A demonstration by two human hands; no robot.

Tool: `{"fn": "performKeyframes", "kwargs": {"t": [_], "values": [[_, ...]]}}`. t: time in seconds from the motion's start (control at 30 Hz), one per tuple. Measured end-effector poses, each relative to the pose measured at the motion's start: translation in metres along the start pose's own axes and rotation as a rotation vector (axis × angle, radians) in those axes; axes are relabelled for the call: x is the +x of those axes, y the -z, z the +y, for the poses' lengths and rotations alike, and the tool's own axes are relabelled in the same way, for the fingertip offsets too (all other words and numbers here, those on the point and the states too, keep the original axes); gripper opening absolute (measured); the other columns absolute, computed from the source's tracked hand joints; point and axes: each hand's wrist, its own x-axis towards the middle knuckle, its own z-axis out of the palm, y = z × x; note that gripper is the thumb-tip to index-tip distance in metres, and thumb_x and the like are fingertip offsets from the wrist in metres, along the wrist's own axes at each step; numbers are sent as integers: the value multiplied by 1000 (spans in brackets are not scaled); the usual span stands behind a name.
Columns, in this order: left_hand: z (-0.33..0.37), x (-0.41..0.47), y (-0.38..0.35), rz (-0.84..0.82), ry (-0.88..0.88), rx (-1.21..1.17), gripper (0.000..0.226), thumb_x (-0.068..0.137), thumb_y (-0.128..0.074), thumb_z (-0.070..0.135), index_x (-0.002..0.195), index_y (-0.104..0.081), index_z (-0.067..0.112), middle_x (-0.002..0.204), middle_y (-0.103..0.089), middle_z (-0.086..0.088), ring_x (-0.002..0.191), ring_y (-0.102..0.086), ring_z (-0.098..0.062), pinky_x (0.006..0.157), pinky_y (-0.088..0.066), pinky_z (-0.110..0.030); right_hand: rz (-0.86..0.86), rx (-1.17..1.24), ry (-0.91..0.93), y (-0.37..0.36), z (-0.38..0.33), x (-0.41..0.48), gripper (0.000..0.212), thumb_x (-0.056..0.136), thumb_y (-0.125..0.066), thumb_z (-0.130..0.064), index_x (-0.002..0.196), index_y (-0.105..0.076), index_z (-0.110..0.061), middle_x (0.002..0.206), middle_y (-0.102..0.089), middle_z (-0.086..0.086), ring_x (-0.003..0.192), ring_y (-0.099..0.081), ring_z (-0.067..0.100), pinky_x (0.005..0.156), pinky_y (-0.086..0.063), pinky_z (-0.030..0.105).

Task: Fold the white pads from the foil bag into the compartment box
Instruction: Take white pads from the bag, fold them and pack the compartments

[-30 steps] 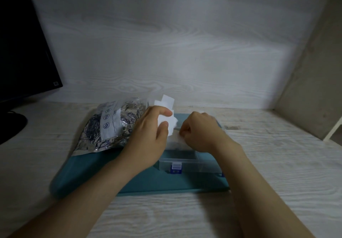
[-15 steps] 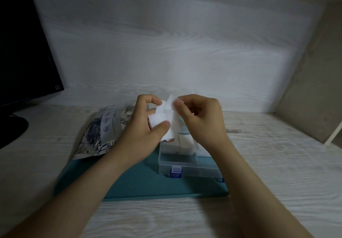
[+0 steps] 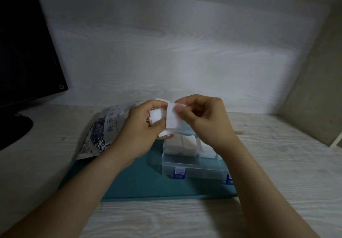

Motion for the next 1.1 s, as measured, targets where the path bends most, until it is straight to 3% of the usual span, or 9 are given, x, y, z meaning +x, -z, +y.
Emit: {"fn": "performKeyframes", "kwargs": {"t": [0.2, 0.27, 0.37, 0.47, 0.53, 0.77, 0.87, 0.97, 1.1], "values": [[3, 1, 2, -1, 31, 2, 36, 108, -53, -1, 128, -70, 23, 129, -69, -9, 116, -72, -27, 84, -65, -42, 6, -23, -42, -2, 2, -1, 6, 93, -80, -20, 97, -81, -16, 78, -76, 11, 79, -74, 32, 78, -64, 44], [4, 2, 0, -5, 55, -1, 36, 111, -46, 3, 129, -70, 23, 131, -69, -9, 118, -71, -27, 85, -65, -41, -28, -37, -31, -2, 2, -2, 8, 92, -82, -21, 98, -81, -15, 74, -75, 9, 71, -73, 23, 72, -63, 34], [5, 2, -2, -23, 125, -61, 40, 113, -39, 2, 132, -70, 20, 132, -70, -9, 119, -71, -30, 86, -64, -43, -45, -69, -3, -6, 1, -2, 12, 87, -86, -20, 95, -81, -13, 72, -75, 8, 64, -67, 11, 62, -50, 17], [9, 0, -3, -48, 183, -172, 34, 113, -42, 10, 133, -69, 14, 133, -71, -12, 119, -71, -34, 92, -62, -53, -29, -123, 23, -9, 4, -1, 13, 84, -90, -24, 91, -82, -16, 75, -76, 3, 67, -70, 17, 61, -53, 19], [13, -1, -3, -68, 215, -253, 35, 113, -42, 21, 129, -72, 11, 130, -73, -14, 117, -72, -34, 95, -61, -56, -21, -153, 55, -10, 6, -1, 13, 82, -90, -25, 89, -82, -17, 74, -77, -2, 66, -69, 12, 61, -51, 17], [12, -3, 1, -142, 265, -273, 54, 88, -43, 25, 133, -68, 10, 131, -72, -13, 113, -73, -34, 88, -62, -51, -18, -243, 142, -13, 5, -4, 15, 80, -91, -29, 88, -84, -19, 79, -77, -10, 71, -69, 8, 63, -46, 13], [15, -4, 0, -138, 241, -225, 43, 94, -43, 12, 127, -71, 11, 127, -74, -13, 112, -73, -35, 90, -62, -53, -2, -326, 153, -14, 4, -6, 18, 80, -91, -32, 91, -81, -21, 80, -76, -13, 75, -71, 5, 65, -46, 12], [17, -4, -3, -133, 222, -90, 47, 101, -38, -10, 126, -72, 12, 121, -77, -12, 111, -74, -33, 93, -62, -51, 26, -428, 211, -15, 5, -5, 19, 81, -90, -31, 93, -76, -24, 83, -72, -14, 78, -65, 6, 69, -44, 12], [17, -5, -4, -123, 212, -43, 47, 102, -38, -13, 129, -70, 10, 118, -77, -13, 111, -75, -29, 89, -64, -43, -55, -579, 345, -18, 5, -7, 9, 86, -82, -24, 95, -82, -24, 91, -69, -7, 82, -58, 8, 74, -46, 23]]}}
